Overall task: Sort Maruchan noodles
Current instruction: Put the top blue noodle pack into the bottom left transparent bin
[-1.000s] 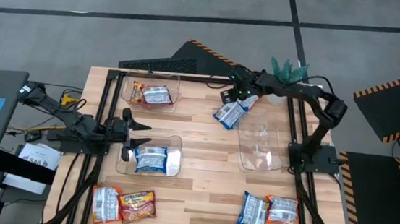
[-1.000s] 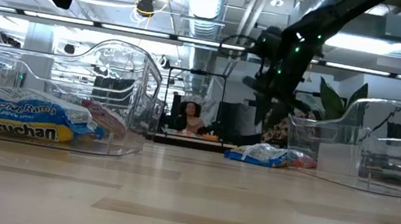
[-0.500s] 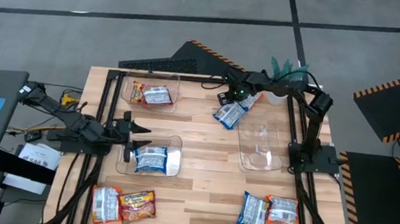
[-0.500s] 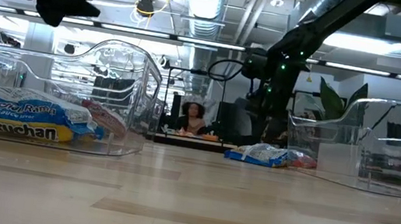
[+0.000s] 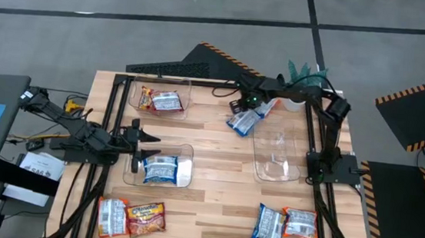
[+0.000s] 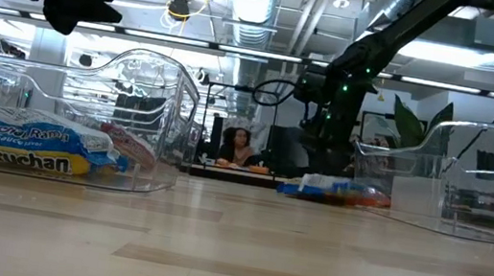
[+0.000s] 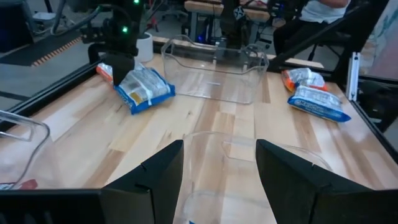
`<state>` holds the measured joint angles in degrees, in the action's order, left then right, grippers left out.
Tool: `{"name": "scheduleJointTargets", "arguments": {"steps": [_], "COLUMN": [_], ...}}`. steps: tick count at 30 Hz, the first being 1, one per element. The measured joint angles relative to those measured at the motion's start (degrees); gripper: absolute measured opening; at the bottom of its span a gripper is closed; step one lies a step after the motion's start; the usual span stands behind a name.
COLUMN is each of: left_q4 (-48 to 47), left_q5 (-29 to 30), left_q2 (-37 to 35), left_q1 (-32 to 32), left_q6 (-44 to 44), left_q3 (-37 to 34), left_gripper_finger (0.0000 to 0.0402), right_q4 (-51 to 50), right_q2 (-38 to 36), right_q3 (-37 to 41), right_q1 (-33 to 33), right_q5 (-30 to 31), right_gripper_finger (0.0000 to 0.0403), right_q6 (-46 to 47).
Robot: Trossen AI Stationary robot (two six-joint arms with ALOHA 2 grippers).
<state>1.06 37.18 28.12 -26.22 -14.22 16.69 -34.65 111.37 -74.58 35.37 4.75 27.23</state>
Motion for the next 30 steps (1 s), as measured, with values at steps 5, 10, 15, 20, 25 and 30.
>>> {"name": "scheduleJointTargets", "arguments": {"steps": [5,10,15,20,25,30], "left_q4": [-0.02,0.15,0.17,0.01,-0.22,-0.29], "left_q5": [-0.98,-0.97,-0.98,-0.99,-0.99,-0.99], "left_q2": [0.00,-0.02,-0.02,-0.02,-0.02,0.00], "left_q1": [0.00,0.00,0.00,0.00,0.00,0.00], "left_q6": [-0.46,-0.58,-2.02,-3.08,-4.24,-4.31], "left_q3": [0.00,0.00,0.00,0.00,0.00,0.02], "left_gripper_finger": [0.0190,0.0190,0.0190,0.0190,0.0190,0.0190], "right_q4": [-0.03,-0.41,0.70,2.99,6.94,13.11], "right_q2": [0.99,-0.94,-5.84,-12.57,-18.80,-22.58], "right_q3": [-0.05,0.10,0.10,0.10,0.10,0.10], "right_q1": [-0.56,-1.47,-2.95,-5.75,-10.77,-16.44], "right_q5": [0.13,0.17,1.56,1.79,1.79,1.37], "right_gripper_finger": [0.0060,0.0012,0.0007,0.0007,0.0007,0.0007], "right_q6": [-1.86,-3.23,-3.82,-4.61,-4.84,-4.97]}}
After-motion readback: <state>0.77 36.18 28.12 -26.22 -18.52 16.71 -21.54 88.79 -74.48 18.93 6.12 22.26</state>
